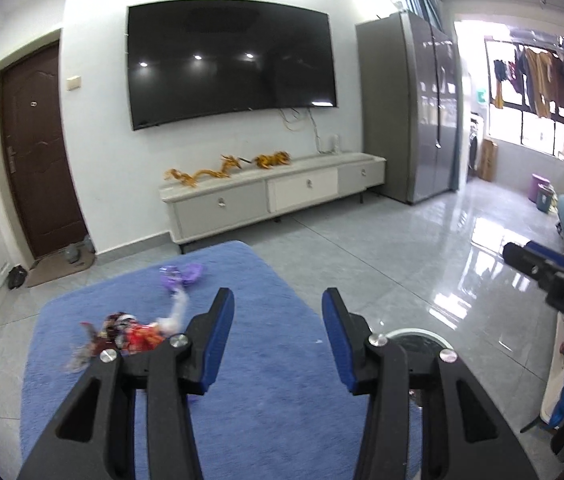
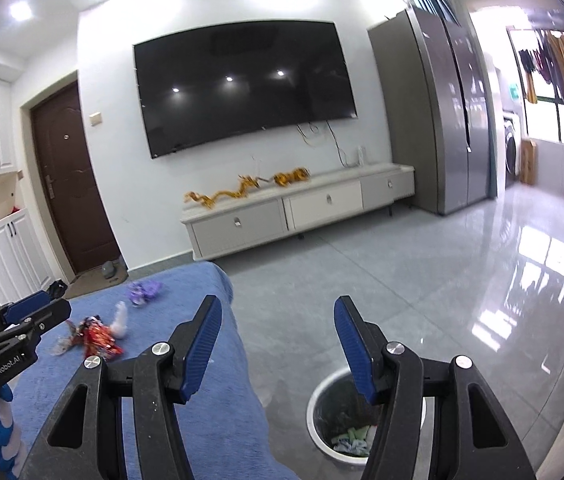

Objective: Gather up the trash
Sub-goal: 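Move both tools back over the remaining trash on the rug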

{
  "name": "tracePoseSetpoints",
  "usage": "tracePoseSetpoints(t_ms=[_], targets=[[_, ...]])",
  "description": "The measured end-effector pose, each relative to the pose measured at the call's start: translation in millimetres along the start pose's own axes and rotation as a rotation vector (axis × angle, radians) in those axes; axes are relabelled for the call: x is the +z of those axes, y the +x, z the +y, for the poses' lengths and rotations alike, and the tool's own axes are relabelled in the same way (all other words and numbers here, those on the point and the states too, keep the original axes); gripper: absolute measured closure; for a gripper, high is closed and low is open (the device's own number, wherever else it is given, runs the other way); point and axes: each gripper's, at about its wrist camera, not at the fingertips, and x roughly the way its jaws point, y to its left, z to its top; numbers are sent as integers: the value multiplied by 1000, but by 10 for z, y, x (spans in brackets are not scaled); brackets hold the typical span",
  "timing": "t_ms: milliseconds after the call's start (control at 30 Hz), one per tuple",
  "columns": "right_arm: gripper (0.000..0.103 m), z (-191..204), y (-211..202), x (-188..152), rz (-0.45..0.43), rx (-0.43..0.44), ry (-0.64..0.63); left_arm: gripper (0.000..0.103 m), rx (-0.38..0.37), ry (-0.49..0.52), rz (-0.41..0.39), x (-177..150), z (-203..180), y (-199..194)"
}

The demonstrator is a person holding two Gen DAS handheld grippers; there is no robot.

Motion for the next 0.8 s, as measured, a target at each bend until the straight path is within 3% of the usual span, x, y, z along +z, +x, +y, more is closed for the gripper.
tracePoseSetpoints(t_ms=[433,800], targets=[[44,669,-190,80,-57,52,-119,59,87,-85,-70,-195,698,-483],[25,1145,-87,46,-51,78,-163,59,175,-195,-91,-448,1404,-655]])
